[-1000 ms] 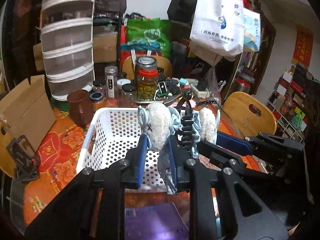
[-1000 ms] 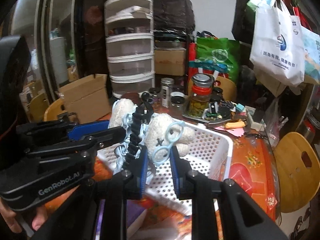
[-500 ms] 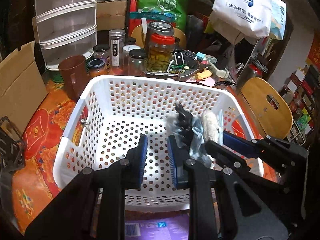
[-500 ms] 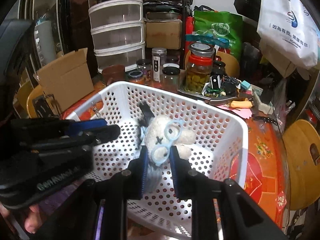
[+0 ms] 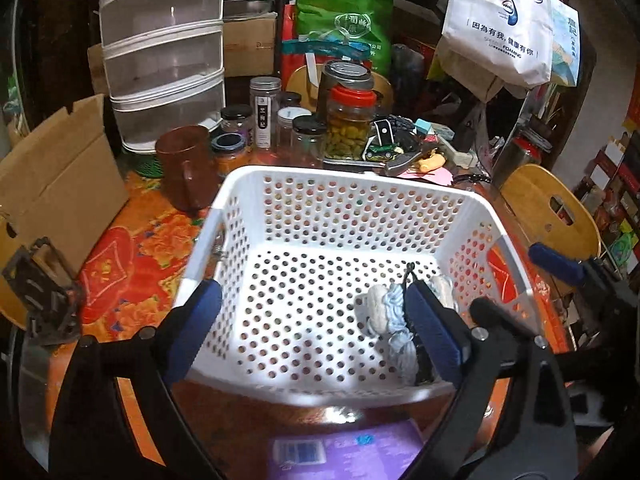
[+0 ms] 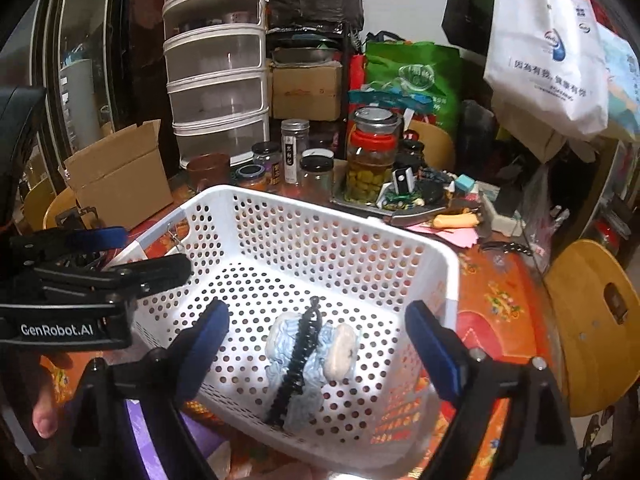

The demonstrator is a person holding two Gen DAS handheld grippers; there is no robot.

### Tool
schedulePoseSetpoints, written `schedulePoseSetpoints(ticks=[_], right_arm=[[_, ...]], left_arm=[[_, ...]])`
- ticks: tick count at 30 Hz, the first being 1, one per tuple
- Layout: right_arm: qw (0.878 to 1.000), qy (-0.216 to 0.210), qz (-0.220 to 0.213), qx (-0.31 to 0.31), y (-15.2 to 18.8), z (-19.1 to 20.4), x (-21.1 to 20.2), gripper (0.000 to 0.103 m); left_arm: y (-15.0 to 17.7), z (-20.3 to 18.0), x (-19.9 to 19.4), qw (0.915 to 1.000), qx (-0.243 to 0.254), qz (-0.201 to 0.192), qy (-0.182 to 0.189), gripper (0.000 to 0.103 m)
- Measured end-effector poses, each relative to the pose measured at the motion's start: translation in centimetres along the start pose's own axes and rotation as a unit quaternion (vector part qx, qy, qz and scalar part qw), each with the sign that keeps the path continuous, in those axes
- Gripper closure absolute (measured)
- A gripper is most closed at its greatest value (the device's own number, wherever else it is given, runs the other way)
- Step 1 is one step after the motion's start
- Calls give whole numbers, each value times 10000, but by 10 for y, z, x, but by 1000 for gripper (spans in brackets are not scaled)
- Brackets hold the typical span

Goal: Organize soft objects
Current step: 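Open both tools to drop the plush toy into the basket, then reach both tools to the purple tissue pack and grip it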

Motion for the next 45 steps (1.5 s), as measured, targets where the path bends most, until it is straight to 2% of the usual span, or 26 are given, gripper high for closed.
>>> schedulePoseSetpoints(ticks=[10,16,22,26,33,40,42,45], right_arm=[[9999,43,-137,61,9,-2,-34,13],[9998,-22,-199,66,25,1,-62,13],[9995,-201,-228,-30,54,11,-95,13],[9987,-480,-161,-44,84,17,-108,13],[9960,-890,81,49,142,26,-110,13],[9947,-1001,133,202,168,25,-103,14],[9944,-1012,166,236,171,25,-98,16],[9944,-1009,222,235,173,27,-92,24]], left_arm=[[22,6,-58,9994,126,-326,-25,11],[44,3,-101,9981,307,-519,-124,11],[82,3,-149,9955,448,-811,-220,11],[125,2,-171,9948,433,-895,-204,11],[190,10,-167,9976,154,-671,-67,11],[219,8,-142,9986,79,-464,250,16],[224,5,-134,9987,112,-417,272,19],[224,0,-124,9989,141,-343,298,24]])
Point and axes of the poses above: each gripper's, at about its wrist camera, not at the fingertips, and x roughly the way its jaws point, z to its left, y to its underside, the point moved 5 cm from there along x, roughly the way its jaws point, and after that the axes turned 13 degrees about x, right-handed, at the moved point
